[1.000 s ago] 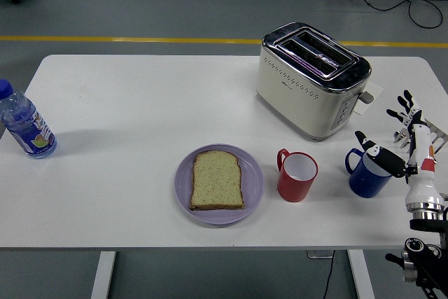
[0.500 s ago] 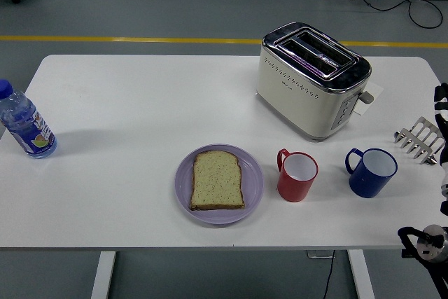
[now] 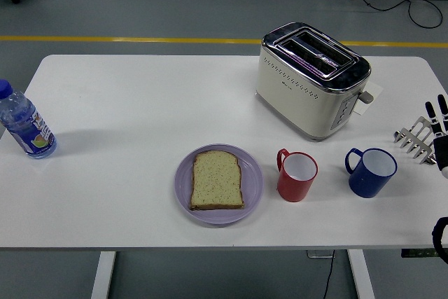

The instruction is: Pick up the cup,pour liquid into bread,place the cup on the desk

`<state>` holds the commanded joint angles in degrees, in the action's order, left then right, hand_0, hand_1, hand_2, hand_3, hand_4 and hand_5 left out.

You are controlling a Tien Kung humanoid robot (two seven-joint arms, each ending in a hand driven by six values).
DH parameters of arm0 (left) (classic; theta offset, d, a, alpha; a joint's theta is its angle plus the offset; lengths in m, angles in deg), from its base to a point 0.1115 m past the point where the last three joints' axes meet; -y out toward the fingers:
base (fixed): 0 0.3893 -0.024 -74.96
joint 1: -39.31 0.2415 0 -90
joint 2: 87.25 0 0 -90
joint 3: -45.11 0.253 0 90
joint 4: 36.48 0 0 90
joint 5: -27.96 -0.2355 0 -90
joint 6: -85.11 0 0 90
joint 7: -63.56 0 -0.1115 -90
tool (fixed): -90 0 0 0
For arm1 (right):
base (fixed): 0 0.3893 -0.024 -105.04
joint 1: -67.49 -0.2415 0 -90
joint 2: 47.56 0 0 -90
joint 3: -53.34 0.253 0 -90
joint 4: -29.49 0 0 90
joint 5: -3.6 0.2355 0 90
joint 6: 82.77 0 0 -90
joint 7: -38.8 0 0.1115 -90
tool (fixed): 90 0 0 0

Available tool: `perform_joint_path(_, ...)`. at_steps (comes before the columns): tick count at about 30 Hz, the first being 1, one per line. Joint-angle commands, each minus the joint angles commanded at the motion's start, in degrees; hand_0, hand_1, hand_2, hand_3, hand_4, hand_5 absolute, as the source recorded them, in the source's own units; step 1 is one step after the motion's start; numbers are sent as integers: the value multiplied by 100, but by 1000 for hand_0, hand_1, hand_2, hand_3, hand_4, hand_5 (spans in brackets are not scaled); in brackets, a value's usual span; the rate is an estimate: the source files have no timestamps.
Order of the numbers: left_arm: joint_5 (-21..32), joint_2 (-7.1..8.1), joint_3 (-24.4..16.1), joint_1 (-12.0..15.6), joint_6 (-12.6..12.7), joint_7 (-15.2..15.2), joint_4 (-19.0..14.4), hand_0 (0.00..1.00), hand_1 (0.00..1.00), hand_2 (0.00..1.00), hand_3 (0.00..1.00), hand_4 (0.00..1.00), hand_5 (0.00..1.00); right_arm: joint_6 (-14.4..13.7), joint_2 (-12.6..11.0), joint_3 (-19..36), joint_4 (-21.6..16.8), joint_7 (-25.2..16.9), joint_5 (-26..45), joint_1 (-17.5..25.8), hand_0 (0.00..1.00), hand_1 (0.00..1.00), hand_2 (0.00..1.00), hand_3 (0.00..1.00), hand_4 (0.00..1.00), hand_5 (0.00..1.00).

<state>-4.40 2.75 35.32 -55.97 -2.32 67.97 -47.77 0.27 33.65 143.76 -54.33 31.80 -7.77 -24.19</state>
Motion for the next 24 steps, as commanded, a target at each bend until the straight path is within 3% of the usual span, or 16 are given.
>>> perform_joint_path(6, 0, 0, 45, 16, 0, 0, 1, 636, 645, 655, 549, 322, 844, 138, 28, 137, 100, 365, -4, 10, 669, 581, 641, 622, 620, 169)
perform_joint_path(24, -11, 0, 13, 4, -2, 3, 0, 636, 645, 655, 548, 320, 841, 213, 124, 181, 248, 411, 155, -2, 654, 575, 636, 621, 617, 211)
